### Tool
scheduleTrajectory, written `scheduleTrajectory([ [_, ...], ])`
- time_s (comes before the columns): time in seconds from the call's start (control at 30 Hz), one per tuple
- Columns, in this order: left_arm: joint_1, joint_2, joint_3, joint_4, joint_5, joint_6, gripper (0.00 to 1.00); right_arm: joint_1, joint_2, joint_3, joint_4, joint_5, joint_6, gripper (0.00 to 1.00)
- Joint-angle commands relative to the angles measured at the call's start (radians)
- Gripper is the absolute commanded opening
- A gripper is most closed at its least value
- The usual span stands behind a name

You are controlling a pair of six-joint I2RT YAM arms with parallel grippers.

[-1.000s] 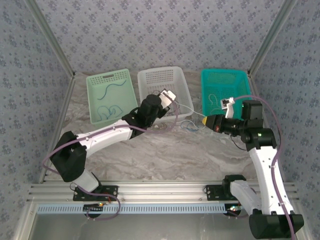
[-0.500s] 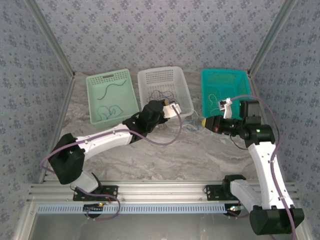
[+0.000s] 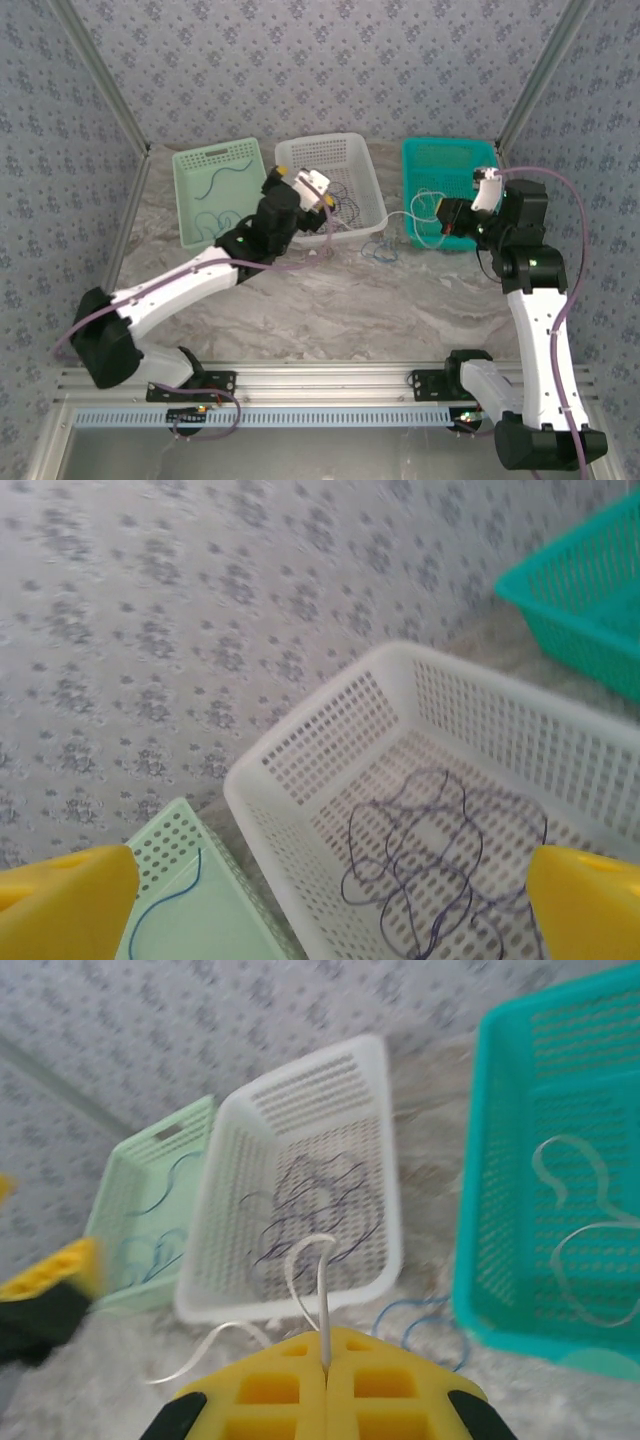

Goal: Untangle the cables

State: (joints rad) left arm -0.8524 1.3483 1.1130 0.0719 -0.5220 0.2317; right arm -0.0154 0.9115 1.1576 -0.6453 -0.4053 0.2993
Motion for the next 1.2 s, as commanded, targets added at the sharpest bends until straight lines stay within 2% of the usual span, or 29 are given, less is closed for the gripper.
scheduleTrajectory([
  [0.0,0.024,-0.077,-0.032,-0.027,0.043,-0.155,0.99,-0.007,0.019,0.065,0.102,0.136,-0.038,0.00],
  [0.23,0.033,-0.160,-0.160,-0.043,0.070,-0.268,1.00,-0.020,0.096,0.113,0.142,0.295,-0.099,0.00],
  [0.33,0.032,-0.194,-0.219,-0.024,0.149,-0.339,0.99,-0.040,0.118,0.085,0.225,0.327,-0.073,0.00],
  [0.47,0.033,-0.241,-0.300,0.046,0.329,-0.434,0.99,-0.053,0.132,0.044,0.374,0.320,-0.005,0.00],
  [0.5,0.033,-0.250,-0.314,0.053,0.335,-0.454,0.99,-0.053,0.140,0.044,0.392,0.322,-0.004,0.00],
  [0.7,0.033,-0.319,-0.380,0.045,0.254,-0.465,1.00,-0.083,0.201,0.044,0.445,0.358,-0.051,0.00],
  [0.8,0.032,-0.343,-0.410,0.029,0.232,-0.470,0.99,-0.110,0.235,-0.013,0.482,0.379,-0.063,0.00],
  [1.03,0.032,-0.362,-0.473,-0.006,0.219,-0.534,1.00,-0.173,0.352,-0.052,0.528,0.361,-0.048,0.00],
  [1.17,0.032,-0.361,-0.499,-0.012,0.219,-0.574,0.99,-0.196,0.444,-0.027,0.481,0.328,-0.034,0.00],
])
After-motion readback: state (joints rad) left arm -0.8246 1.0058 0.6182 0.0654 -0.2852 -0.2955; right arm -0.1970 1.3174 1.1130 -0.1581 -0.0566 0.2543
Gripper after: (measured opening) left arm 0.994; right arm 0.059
